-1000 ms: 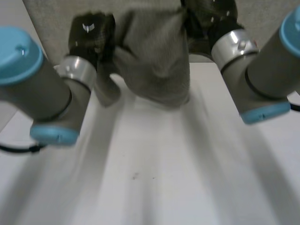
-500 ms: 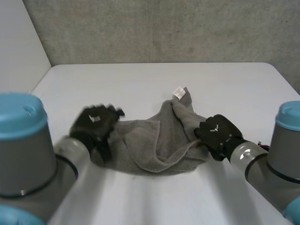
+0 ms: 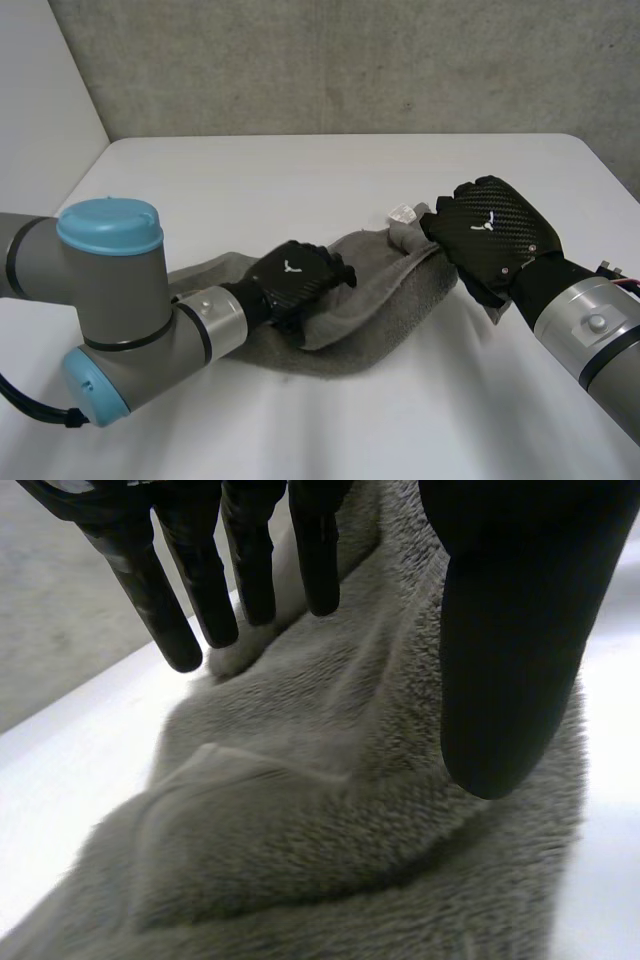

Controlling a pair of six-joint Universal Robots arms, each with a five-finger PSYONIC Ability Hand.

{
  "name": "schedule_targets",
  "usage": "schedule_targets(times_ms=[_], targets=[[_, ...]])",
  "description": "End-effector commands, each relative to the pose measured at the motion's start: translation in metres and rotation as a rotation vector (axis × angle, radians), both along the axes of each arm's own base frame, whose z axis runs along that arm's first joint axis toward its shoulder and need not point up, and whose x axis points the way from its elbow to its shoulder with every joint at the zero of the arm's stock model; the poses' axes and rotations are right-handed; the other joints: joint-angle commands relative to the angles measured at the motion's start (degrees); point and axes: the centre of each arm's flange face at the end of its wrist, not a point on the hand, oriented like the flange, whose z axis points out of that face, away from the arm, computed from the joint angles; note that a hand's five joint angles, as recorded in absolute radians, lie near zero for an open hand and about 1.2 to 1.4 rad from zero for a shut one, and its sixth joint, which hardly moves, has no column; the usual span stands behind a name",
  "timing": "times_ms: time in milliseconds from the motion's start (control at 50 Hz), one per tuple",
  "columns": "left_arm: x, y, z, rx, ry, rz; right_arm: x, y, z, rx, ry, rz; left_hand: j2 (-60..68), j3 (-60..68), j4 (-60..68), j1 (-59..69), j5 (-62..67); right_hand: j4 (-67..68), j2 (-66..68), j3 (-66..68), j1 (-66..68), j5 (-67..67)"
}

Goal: Fold the laundry

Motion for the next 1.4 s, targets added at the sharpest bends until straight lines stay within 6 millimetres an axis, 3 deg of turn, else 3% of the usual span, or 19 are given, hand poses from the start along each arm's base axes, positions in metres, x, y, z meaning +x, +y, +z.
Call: schedule_targets(times_ms=[20,60,200,260,300,340,400,420,440,520,560,640,700,780,880,1000,1160,1260,1400], targets=[[-0.006,-0.002,-0.005,0.012,0.016,-0.044,0.002,-0.007,-0.005,0.007,0.014,-0.006,43.1,43.1,43.1,43.1,43.1,11.7,12.9,12.4,25.0,13.8],[-0.008,-0.007,-0.003,0.001,0.022,-0.038,0.005,-0.016,-0.012,0.026,0.029,-0.007,56.4,56.4,56.4,56.4,56.4,11.7,12.9,12.4,25.0,13.8],[-0.018,-0.046,0.018,-0.147,0.062,0.078,0.017,-0.048,-0.023,0.005,0.091,-0.003,57.5,57.5,57.5,57.6,57.5,11.7,12.9,12.4,25.0,13.8],[-0.021,-0.076,0.049,-0.296,0.122,0.219,0.028,-0.075,-0.017,-0.068,0.121,-0.017,57.5,57.5,57.5,57.6,57.5,11.7,12.9,12.4,25.0,13.8],[-0.025,-0.100,0.095,-0.466,0.231,0.314,0.033,-0.092,-0.003,-0.132,0.113,-0.046,57.5,57.5,57.5,57.6,57.5,11.7,12.9,12.4,25.0,13.8],[-0.027,-0.106,0.120,-0.543,0.295,0.339,0.038,-0.126,0.051,-0.307,0.030,-0.159,57.5,57.5,57.5,57.6,57.5,11.7,12.9,12.4,25.0,13.8],[-0.026,-0.111,0.175,-0.708,0.428,0.385,0.040,-0.136,0.085,-0.415,-0.051,-0.213,57.5,57.5,57.5,57.6,57.5,11.7,12.9,12.4,25.0,13.8],[-0.026,-0.111,0.175,-0.709,0.429,0.386,0.042,-0.140,0.119,-0.531,-0.157,-0.244,57.5,57.5,57.5,57.6,57.5,11.7,12.9,12.4,25.0,13.8],[-0.020,-0.109,0.205,-0.790,0.503,0.430,0.045,-0.139,0.145,-0.627,-0.259,-0.253,57.5,57.5,57.5,57.6,57.5,11.7,12.9,12.4,25.0,13.8],[0.006,-0.100,0.260,-0.930,0.699,0.624,0.047,-0.129,0.173,-0.732,-0.401,-0.228,57.5,57.5,57.5,57.6,57.5,11.7,12.9,12.4,25.0,13.8],[0.012,-0.096,0.264,-0.935,0.728,0.666,0.046,-0.123,0.179,-0.739,-0.436,-0.218,57.5,57.5,57.5,57.6,57.5,11.7,12.9,12.4,25.0,13.8],[0.016,-0.088,0.247,-0.897,0.685,0.670,0.052,-0.111,0.147,-0.629,-0.398,-0.179,57.5,57.5,57.5,57.6,57.5,11.7,12.9,12.4,25.0,13.8],[0.014,-0.081,0.211,-0.827,0.590,0.627,0.068,-0.092,0.111,-0.533,-0.340,-0.109,57.5,57.5,57.5,57.6,57.5,11.7,12.9,12.4,25.0,13.8],[0.017,-0.065,0.140,-0.686,0.426,0.592,0.075,-0.079,0.074,-0.426,-0.266,-0.075,57.5,57.5,57.5,57.6,57.5,11.7,12.9,12.4,25.0,13.8],[0.026,-0.046,0.072,-0.538,0.264,0.579,0.062,-0.057,-0.010,-0.136,-0.019,-0.075,57.5,57.5,57.5,57.6,57.5,11.7,12.9,12.4,25.0,13.8],[0.038,-0.018,-0.004,-0.319,0.032,0.550,0.049,-0.035,-0.056,0.050,0.114,-0.071,57.5,57.5,57.5,57.6,57.5,11.7,12.9,12.4,25.0,13.8],[0.048,0.017,-0.022,-0.126,-0.165,0.494,0.030,-0.010,-0.084,0.193,0.195,-0.074,57.5,57.5,57.5,57.6,57.5,11.7,12.9,12.4,25.0,13.8],[0.041,0.056,0.010,-0.118,-0.184,0.397,0.019,-0.001,-0.074,0.177,0.174,-0.086,-0.6,-0.6,-0.6,-0.5,-0.6,11.7,12.9,12.4,25.0,13.8],[0.045,0.041,0.048,-0.194,-0.088,0.437,-0.005,-0.012,-0.082,0.201,0.162,-0.148,-2.0,-2.0,-2.0,-2.0,-2.0,11.7,12.9,12.4,25.0,13.8]])
